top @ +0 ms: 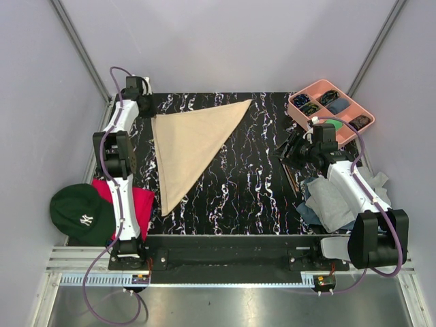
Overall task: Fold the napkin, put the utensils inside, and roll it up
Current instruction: Fold the napkin
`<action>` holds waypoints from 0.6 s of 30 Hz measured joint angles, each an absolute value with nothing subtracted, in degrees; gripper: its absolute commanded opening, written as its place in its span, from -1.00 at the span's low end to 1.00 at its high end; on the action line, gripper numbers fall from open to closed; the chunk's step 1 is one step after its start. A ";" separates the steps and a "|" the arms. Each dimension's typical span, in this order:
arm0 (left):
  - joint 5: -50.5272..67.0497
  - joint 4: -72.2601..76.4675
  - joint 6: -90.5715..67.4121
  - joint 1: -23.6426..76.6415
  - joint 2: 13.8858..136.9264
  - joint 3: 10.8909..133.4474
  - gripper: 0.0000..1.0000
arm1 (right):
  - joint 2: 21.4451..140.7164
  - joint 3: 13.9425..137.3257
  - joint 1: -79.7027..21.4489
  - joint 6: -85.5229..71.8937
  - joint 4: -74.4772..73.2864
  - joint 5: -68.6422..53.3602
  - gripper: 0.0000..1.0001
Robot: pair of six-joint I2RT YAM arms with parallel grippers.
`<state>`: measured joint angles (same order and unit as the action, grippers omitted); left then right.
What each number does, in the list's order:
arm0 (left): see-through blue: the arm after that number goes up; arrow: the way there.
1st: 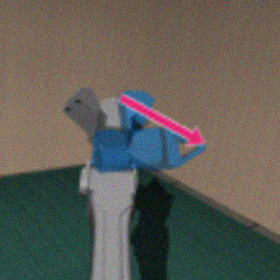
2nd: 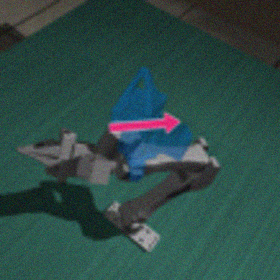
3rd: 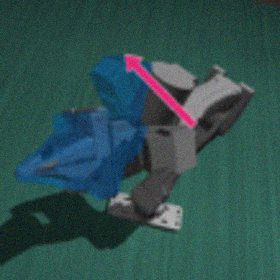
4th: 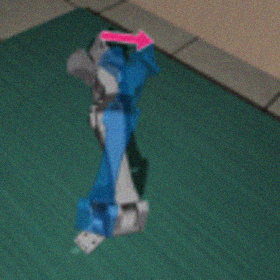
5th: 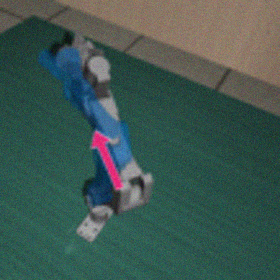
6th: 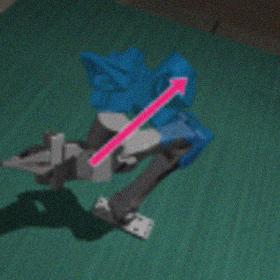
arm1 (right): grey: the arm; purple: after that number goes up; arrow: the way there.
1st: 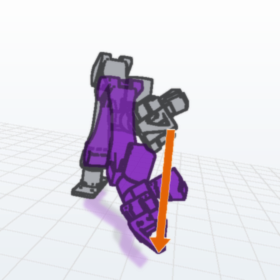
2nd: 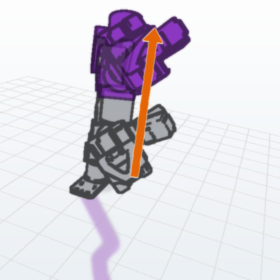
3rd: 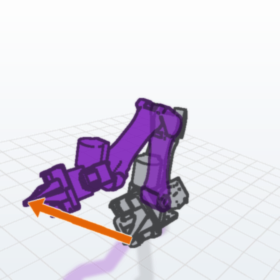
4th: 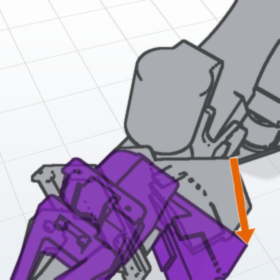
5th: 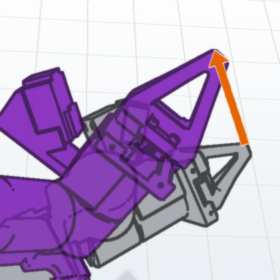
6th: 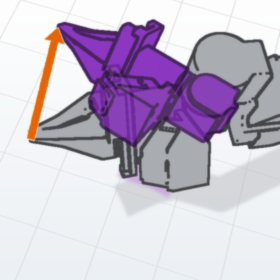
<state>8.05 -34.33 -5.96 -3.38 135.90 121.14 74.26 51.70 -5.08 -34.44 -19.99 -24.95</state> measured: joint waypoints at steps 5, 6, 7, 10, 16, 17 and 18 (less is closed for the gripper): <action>8.45 -34.41 -5.93 -3.86 135.90 121.16 -1.00 | 74.26 51.70 -5.08 -34.46 -19.99 -24.97 0.25; 8.58 -34.41 -5.93 -4.01 135.90 121.16 -1.00 | 74.26 51.70 -5.08 -34.46 -19.99 -24.97 0.25; 8.67 -34.41 -5.96 -4.14 135.90 121.19 -1.00 | 74.26 51.70 -5.08 -34.46 -19.99 -24.97 0.25; 8.91 -34.50 -5.98 -4.67 135.90 121.75 -1.00 | 74.26 51.70 -5.08 -34.46 -19.99 -24.97 0.25; 9.30 -34.41 -6.02 -5.76 135.92 122.19 -1.00 | 74.26 51.70 -5.08 -34.54 -19.99 -24.97 0.26; 9.32 -34.41 -6.02 -5.91 135.92 122.19 -1.00 | 74.26 51.70 -5.08 -34.57 -19.99 -24.97 0.26; 9.37 -34.41 -6.02 -6.02 135.92 122.19 -1.00 | 74.26 51.70 -5.08 -34.57 -19.99 -24.97 0.26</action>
